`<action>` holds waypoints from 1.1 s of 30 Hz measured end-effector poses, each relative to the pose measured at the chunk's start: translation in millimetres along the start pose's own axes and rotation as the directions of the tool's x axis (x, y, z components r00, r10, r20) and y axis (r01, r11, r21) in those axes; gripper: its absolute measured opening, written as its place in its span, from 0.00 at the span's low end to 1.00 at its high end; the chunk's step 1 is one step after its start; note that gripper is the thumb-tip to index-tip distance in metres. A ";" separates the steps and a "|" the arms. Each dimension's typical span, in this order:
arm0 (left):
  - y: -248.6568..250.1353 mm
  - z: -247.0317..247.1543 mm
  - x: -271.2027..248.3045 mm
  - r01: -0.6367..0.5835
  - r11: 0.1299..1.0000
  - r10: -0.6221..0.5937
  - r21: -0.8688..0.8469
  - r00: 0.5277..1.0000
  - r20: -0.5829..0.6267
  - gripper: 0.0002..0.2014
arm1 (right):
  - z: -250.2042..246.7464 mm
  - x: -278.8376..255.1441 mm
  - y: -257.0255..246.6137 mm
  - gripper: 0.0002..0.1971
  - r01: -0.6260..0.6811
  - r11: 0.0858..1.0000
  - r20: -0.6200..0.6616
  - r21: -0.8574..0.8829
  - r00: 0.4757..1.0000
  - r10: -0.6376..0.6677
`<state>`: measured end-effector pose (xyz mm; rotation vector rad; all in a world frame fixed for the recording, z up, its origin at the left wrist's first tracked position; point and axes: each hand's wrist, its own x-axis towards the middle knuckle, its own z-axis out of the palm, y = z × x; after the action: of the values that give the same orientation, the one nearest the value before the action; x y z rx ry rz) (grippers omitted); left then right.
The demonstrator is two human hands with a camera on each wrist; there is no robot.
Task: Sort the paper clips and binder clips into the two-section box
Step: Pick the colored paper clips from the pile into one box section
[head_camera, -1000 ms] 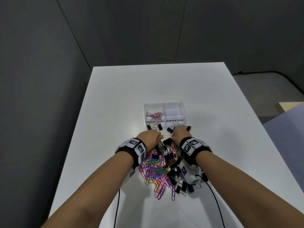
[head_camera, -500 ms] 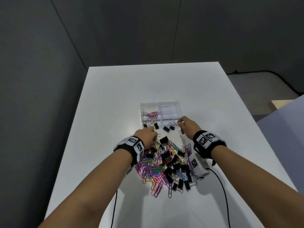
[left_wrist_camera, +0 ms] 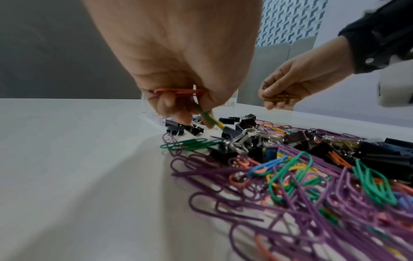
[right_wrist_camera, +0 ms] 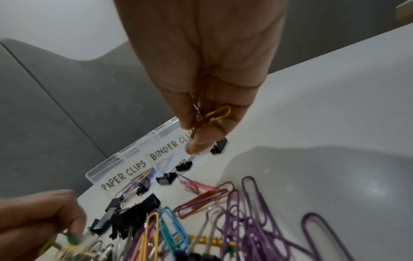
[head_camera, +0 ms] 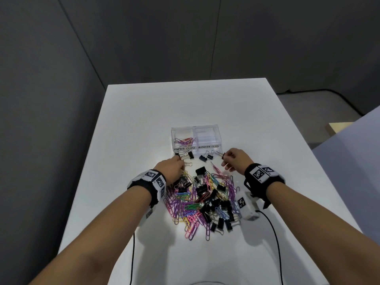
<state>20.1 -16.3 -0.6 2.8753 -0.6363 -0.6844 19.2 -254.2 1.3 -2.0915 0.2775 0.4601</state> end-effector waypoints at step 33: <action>3.4 -9.5 -2.9 0.056 0.972 -0.049 -0.228 0.998 0.036 0.26 | 13.7 0.9 1.0 0.11 0.036 0.718 0.071 -0.695 0.997 0.019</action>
<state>20.7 -18.0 9.7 2.6811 -0.4520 -0.7558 16.7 -243.1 -6.5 -2.8091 0.0392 0.7168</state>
